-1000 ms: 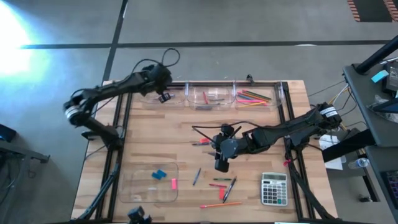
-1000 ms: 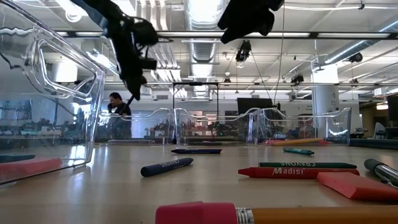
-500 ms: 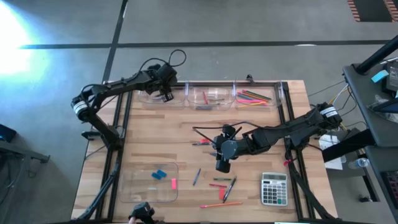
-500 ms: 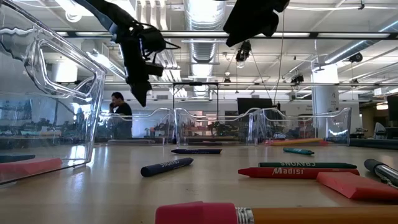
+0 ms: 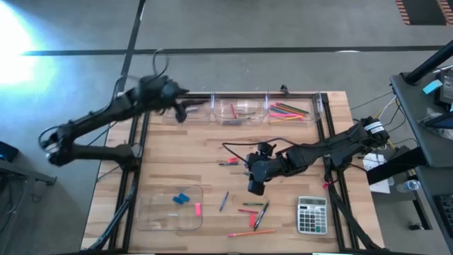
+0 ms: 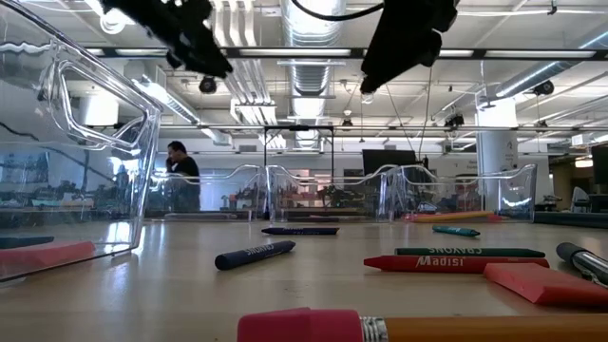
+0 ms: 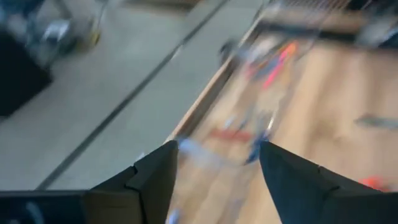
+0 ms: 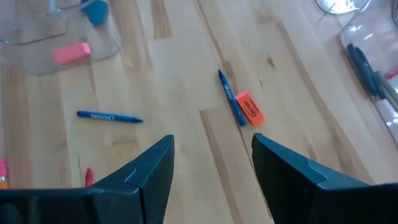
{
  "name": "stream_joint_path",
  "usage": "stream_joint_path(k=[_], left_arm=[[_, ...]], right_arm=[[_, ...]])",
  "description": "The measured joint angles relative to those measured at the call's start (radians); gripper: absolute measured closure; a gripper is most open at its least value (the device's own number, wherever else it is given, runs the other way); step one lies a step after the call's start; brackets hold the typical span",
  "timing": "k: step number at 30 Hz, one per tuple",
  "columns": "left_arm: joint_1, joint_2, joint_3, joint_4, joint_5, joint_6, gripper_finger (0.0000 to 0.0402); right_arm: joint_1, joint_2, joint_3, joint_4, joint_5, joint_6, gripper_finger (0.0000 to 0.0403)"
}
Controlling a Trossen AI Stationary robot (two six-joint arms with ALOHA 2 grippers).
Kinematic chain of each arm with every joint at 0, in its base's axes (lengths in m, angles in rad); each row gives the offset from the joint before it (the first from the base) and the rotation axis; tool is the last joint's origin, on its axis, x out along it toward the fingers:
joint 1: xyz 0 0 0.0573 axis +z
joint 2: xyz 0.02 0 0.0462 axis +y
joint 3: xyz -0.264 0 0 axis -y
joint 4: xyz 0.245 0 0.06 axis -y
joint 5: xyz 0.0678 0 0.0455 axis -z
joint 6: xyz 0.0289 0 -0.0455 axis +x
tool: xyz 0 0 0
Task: Sort crayons/erasers/pens/pencils in bins
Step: Put the dark green crayon into the top middle transparent bin
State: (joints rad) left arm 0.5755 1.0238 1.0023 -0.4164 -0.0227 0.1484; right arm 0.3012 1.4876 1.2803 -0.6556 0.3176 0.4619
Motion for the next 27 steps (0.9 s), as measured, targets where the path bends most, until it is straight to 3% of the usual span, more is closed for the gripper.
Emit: stream_joint_path(k=[6, 11, 19, 27], left_arm=[[-0.188, -0.247, -0.245, 0.240, 0.009, -0.141, 0.0217], [-0.348, -0.360, -0.435, 0.463, -0.004, -0.221, 0.0228], [-0.501, -0.340, -0.607, 0.767, -0.090, -0.248, 0.0231], [-0.567, -0.251, -0.619, 0.839, -0.060, -0.298, 0.0231]], right_arm=[[0.000, 0.000, -0.052, 0.002, -0.002, 0.022, 0.0200], [-0.004, 0.001, -0.118, -0.002, -0.005, 0.068, 0.0200], [-0.090, -0.013, -0.263, -0.055, -0.075, 0.236, 0.0200], [-0.169, -0.059, -0.406, -0.034, -0.090, 0.334, 0.0200]])
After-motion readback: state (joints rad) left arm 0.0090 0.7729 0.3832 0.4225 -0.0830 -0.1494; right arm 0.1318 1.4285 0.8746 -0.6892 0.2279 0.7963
